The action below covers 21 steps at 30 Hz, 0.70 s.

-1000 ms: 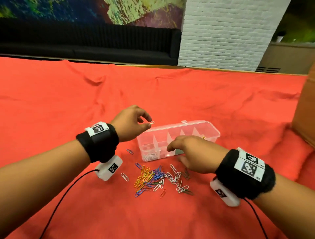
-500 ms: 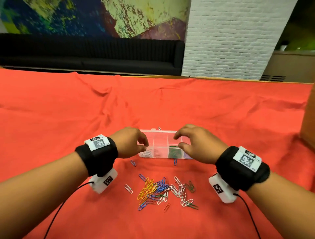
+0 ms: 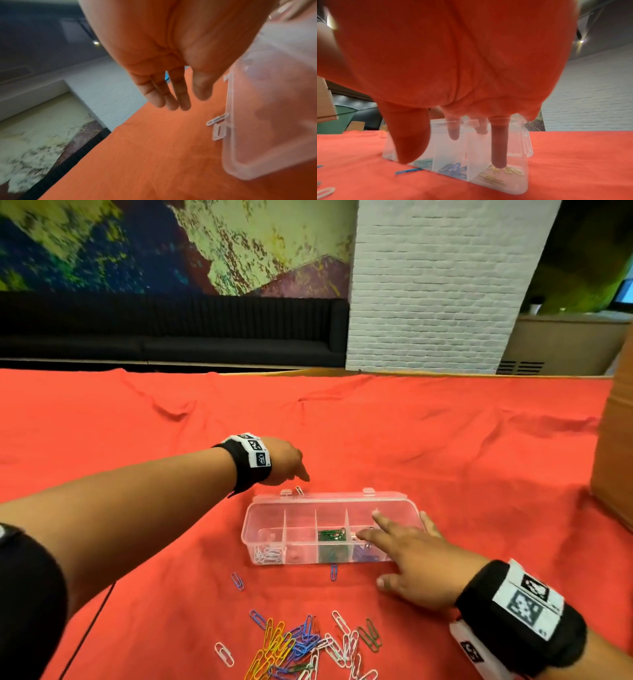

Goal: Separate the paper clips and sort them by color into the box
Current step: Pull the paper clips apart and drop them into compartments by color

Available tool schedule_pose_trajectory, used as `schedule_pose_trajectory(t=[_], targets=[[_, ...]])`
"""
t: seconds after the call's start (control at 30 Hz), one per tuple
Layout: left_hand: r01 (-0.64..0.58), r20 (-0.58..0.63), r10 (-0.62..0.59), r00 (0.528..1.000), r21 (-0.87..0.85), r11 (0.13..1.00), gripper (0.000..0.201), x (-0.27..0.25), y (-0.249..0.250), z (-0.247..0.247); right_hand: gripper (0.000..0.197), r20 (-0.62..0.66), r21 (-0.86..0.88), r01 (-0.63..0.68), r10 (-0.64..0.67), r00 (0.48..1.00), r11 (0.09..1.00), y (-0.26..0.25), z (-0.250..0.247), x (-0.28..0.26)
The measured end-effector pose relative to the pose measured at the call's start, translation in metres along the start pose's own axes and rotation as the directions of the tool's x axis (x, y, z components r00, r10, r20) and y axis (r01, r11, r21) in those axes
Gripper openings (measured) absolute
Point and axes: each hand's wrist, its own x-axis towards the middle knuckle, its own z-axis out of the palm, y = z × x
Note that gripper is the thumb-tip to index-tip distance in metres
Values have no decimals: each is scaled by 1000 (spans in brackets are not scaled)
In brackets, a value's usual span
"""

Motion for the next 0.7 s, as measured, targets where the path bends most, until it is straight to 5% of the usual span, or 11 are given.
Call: schedule_pose_trajectory(t=[0.17,0.53,0.7], targets=[[-52,32,49,998,115,992,28,28,1,6,87,19,25,5,-6,1000,1000,3,-1,3],[-12,32,9,999,95,995,27,42,11,24,88,18,20,2,-2,1000,1000,2,0,4],[188,-68,-200,978,-148,971,20,18,-5,11,89,34,15,-5,4,999,1000,1,-2,3]])
